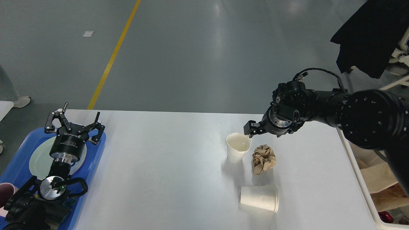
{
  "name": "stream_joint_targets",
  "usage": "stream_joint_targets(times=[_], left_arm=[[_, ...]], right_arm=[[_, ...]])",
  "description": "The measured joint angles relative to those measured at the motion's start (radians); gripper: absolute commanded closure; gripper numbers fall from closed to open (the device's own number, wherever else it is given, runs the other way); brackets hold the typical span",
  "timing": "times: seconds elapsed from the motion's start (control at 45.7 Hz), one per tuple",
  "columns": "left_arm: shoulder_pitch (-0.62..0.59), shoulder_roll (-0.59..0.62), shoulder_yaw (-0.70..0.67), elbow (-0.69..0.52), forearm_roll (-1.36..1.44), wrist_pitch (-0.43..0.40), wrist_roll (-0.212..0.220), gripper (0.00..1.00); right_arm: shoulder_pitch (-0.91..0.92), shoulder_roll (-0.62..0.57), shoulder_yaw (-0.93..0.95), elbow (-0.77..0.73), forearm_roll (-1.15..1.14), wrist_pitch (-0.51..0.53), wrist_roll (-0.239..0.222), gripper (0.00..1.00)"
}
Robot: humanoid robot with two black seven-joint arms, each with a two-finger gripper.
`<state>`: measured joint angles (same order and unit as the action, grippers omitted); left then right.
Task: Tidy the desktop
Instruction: 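Move the right gripper over the white paper cup farther from robot, then grasp the farther white paper cup with the right gripper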
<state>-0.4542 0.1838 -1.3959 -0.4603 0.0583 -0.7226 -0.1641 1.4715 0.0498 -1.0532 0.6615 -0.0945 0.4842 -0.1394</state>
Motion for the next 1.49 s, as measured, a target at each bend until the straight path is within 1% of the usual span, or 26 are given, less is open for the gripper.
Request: stream_joint_targets(times=[0.131,0.46,0.526,0.613,0.723,0.766,0.788,0.876,0.942,0.985,1.029,1.073,1.095,1.161,1.226,1.27,1.336,1.489], left_arm=[[0.000,0.000,0.000,0.000,0.000,0.000,0.000,0.04],[0.000,0.000,0.000,0.000,0.000,0.000,0.000,0.04],[0.000,0.000,0.000,0.000,0.000,0.000,0.000,0.04],[0.000,0.000,0.000,0.000,0.000,0.000,0.000,0.04],[0.000,0.000,0.000,0.000,0.000,0.000,0.000,0.04],[0.000,0.000,0.000,0.000,0.000,0.000,0.000,0.04],[0.000,0.000,0.000,0.000,0.000,0.000,0.000,0.04],[0.000,0.000,0.000,0.000,0.000,0.000,0.000,0.04],[0.000,0.000,0.000,0.000,0.000,0.000,0.000,0.04],[0.000,0.000,0.000,0.000,0.000,0.000,0.000,0.04],[0.000,0.000,0.000,0.000,0.000,0.000,0.000,0.04],[0.000,0.000,0.000,0.000,0.000,0.000,0.000,0.04],[0.000,0.000,0.000,0.000,0.000,0.000,0.000,0.03],[0.000,0.000,0.000,0.000,0.000,0.000,0.000,0.04],[0.000,0.000,0.000,0.000,0.000,0.000,0.000,0.04],[0.000,0.000,0.000,0.000,0.000,0.000,0.000,0.04],[0.000,0.000,0.000,0.000,0.000,0.000,0.000,0.04],[0.000,0.000,0.000,0.000,0.000,0.000,0.000,0.03]], right_arm=[[-0.043,0.014,0.022,-0.021,-0.001,-0.039,-0.003,0.00],[-0.077,0.037,0.075,-0.032,-0.001,-0.058,-0.004,0.00],[-0.091,0.046,0.076,-0.034,-0.002,-0.079,-0.005,0.00],[-0.113,0.052,0.077,-0.039,-0.002,-0.130,-0.005,0.04],[-0.138,0.054,0.085,-0.040,-0.001,-0.191,-0.005,0.25],[-0.143,0.055,0.087,-0.040,0.001,-0.204,-0.005,0.37],[-0.145,0.055,0.087,-0.040,0.001,-0.208,-0.005,0.42],[-0.158,0.058,0.093,-0.038,0.004,-0.216,-0.005,0.58],[-0.165,0.059,0.095,-0.038,0.005,-0.221,-0.005,0.74],[-0.167,0.060,0.096,-0.038,0.009,-0.232,-0.005,0.82],[-0.168,0.060,0.096,-0.038,0.011,-0.244,-0.005,0.92],[-0.168,0.060,0.096,-0.039,0.012,-0.255,-0.006,0.98],[-0.169,0.060,0.096,-0.039,0.013,-0.258,-0.008,1.00],[-0.169,0.060,0.095,-0.038,0.014,-0.264,-0.024,1.00],[-0.169,0.058,0.095,-0.031,0.014,-0.263,-0.055,1.00],[-0.169,0.058,0.095,-0.027,0.015,-0.261,-0.065,1.00],[-0.169,0.058,0.095,-0.024,0.015,-0.261,-0.074,1.00],[-0.162,0.058,0.096,-0.022,0.015,-0.261,-0.081,1.00]])
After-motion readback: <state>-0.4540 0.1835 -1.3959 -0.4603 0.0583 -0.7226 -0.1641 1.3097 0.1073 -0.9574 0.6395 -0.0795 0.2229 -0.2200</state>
